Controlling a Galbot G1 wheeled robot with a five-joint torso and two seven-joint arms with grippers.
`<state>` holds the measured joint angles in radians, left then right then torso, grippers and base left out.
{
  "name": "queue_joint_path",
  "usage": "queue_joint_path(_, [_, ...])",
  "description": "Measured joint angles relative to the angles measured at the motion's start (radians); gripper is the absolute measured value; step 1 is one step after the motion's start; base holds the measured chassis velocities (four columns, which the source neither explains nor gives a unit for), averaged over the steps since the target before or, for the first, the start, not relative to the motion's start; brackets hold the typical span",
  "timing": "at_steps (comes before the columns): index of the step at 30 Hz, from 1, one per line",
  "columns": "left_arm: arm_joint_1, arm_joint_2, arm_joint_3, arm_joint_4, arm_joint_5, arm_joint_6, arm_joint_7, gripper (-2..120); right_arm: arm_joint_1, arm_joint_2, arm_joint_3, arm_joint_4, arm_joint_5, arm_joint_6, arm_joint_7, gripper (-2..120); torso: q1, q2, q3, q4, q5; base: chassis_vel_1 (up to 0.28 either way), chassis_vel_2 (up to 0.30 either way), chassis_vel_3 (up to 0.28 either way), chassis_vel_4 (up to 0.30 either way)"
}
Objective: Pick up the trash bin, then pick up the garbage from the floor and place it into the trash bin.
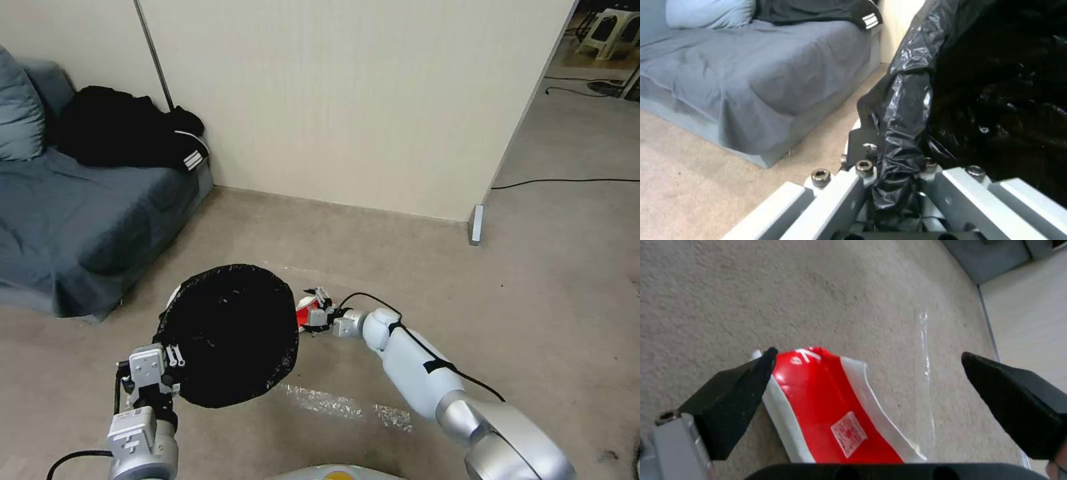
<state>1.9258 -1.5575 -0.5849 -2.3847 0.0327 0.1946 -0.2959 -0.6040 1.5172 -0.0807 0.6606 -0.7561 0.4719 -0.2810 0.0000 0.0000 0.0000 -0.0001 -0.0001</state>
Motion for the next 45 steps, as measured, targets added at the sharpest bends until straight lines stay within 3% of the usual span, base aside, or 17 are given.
queue_joint_path(18, [-0.002, -0.001, 0.005, -0.001, 0.002, -0.001, -0.001, 1, -0.026, -0.006, -0.009, -0.009, -0.006, -0.009, 0.002, 100, 0.0, 0.0, 0.0, 0.0001, 0.0001, 0.0, 0.0, 0.0, 0.0])
queue_joint_path(45, [0.022, -0.009, 0.02, -0.004, 0.023, -0.015, -0.005, 1, 0.012, 0.02, 0.094, -0.112, 0.017, -0.044, 0.002, 100, 0.0, 0.0, 0.0, 0.0001, 0.0001, 0.0, 0.0, 0.0, 0.0])
